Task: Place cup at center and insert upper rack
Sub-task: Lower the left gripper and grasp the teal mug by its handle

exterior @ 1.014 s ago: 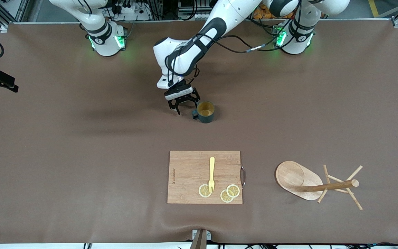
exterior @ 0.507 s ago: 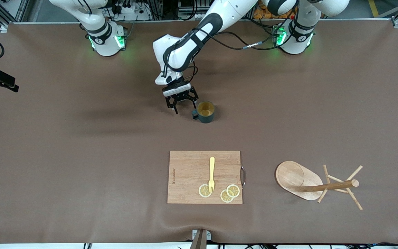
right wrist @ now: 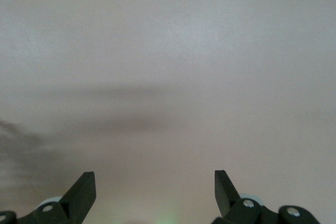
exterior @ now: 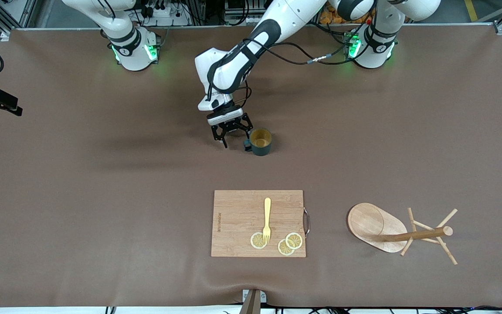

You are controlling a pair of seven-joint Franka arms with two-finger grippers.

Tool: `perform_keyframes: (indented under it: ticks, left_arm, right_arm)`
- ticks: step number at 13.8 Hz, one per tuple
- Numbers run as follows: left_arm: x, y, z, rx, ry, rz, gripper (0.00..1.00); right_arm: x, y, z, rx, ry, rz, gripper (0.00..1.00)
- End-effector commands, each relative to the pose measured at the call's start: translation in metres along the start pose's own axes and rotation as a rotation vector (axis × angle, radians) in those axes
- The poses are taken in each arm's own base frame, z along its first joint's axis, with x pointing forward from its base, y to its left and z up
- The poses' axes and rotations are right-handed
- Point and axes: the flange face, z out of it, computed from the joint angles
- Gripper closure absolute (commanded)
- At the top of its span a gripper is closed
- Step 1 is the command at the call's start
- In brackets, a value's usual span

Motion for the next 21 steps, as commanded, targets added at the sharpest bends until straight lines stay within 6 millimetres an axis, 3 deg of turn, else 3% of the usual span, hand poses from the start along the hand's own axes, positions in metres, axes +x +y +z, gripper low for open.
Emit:
perform_keyframes:
  ticks: [1,18,19,20,21]
  left_arm:
    - [-0.002,0.002,0.008,0.004,0.05,0.001,0.0]
    - [0.016,-0.003,0.026,0.017,0.115,-0.021,0.0]
    - [0.015,-0.004,0.029,0.02,0.114,-0.02,0.13]
    - [0.015,-0.005,0.031,0.023,0.115,-0.025,0.4]
    - [0.015,-0.004,0.03,0.021,0.113,-0.028,0.6]
  right_arm:
    - [-0.002,0.0,-0.001,-0.004,-0.003,-0.001,0.0]
    - [-0.001,0.003,0.001,-0.002,-0.003,0.005,0.0]
    - [-0.001,0.003,0.001,-0.002,-0.003,0.005,0.0]
    - [-0.001,0.003,0.001,-0.002,-0.003,0.005,0.0]
    - [-0.001,0.004,0.003,0.0,-0.007,0.006,0.0]
